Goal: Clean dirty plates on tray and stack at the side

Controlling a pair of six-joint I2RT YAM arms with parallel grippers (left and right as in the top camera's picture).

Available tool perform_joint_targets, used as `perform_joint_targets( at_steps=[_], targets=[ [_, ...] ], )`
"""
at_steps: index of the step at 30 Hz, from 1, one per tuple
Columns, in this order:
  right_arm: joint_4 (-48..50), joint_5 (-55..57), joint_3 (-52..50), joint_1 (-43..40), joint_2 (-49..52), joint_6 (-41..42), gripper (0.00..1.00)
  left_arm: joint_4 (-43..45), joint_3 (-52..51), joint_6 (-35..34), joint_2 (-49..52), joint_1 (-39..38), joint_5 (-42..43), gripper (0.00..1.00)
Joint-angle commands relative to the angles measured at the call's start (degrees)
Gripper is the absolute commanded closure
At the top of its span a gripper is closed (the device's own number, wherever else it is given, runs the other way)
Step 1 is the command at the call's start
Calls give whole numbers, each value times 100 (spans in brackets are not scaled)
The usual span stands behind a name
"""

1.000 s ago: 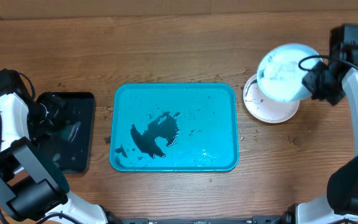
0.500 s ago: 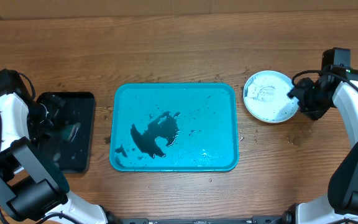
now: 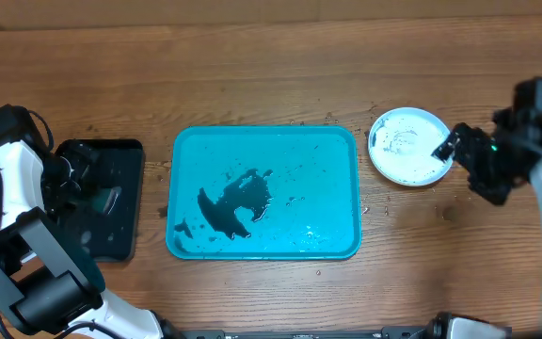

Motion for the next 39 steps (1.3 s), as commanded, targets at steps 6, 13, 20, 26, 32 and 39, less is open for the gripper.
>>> perform_joint_targets(
  at_steps=[6,13,20,26,32,39],
  targets=[
    [-1239,-44,162,20,-1991,-267,0,4,-46,15,-122,-2,35,0],
    [-1388,-42,162,20,-2691,-205,0,4,-46,15,-122,-2,35,0],
    [-1429,85,157,22,-2673,-378,0,4,-46,15,-122,-2,35,0],
    [-516,17,-345,435,-2918,-420,0,4,-46,15,-122,-2,35,0],
    [1635,22,-1692,1360,-3982,-424,0,4,-46,15,-122,-2,35,0],
    [3595,24,-3818,1626,-5746,-424,0,4,-46,15,-122,-2,35,0]
  ],
)
